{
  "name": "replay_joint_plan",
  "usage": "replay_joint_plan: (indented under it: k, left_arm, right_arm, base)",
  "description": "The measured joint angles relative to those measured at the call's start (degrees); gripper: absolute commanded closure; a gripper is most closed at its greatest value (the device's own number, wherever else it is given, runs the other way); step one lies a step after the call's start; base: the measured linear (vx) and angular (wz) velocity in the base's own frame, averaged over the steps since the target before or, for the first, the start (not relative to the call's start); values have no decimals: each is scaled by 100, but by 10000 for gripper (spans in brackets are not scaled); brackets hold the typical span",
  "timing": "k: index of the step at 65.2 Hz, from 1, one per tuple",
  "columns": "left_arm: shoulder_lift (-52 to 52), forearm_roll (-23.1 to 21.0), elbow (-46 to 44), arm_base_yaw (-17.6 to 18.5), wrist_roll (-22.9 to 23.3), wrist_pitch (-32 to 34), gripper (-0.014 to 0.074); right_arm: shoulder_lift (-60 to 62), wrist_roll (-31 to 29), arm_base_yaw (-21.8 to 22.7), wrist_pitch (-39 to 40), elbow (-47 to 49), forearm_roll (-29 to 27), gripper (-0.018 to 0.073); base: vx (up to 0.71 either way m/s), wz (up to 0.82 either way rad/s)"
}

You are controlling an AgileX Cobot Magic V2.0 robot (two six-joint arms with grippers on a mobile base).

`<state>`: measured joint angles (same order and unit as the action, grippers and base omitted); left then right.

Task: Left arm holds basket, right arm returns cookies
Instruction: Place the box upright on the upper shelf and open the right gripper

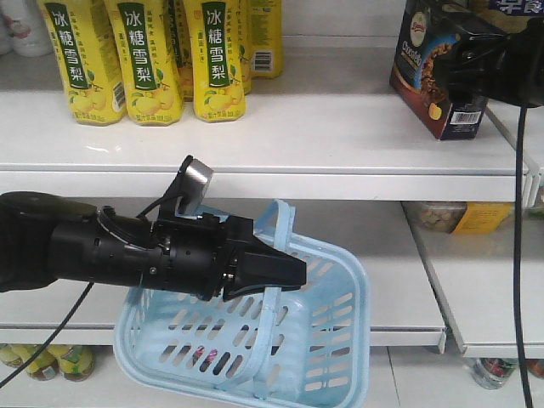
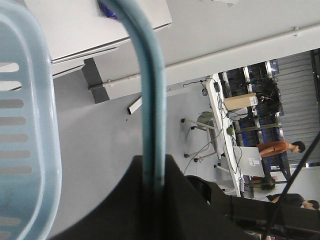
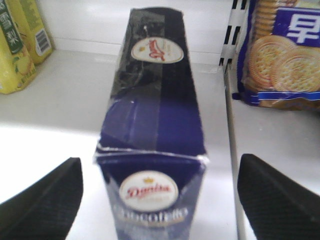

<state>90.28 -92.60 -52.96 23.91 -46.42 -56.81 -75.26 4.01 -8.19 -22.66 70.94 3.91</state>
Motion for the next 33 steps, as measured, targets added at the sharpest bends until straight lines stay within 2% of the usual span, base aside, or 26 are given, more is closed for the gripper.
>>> replay_joint_plan:
  k: [19, 33]
  left_arm:
    - [0, 0, 0, 0, 0, 0, 602]
    - [0, 0, 0, 0, 0, 0, 602]
  right_arm:
    - [702, -19, 0, -492, -88, 0, -31]
    - [1829, -19, 0, -328, -1043, 0, -31]
  base:
    - [0, 0]
    - [0, 0]
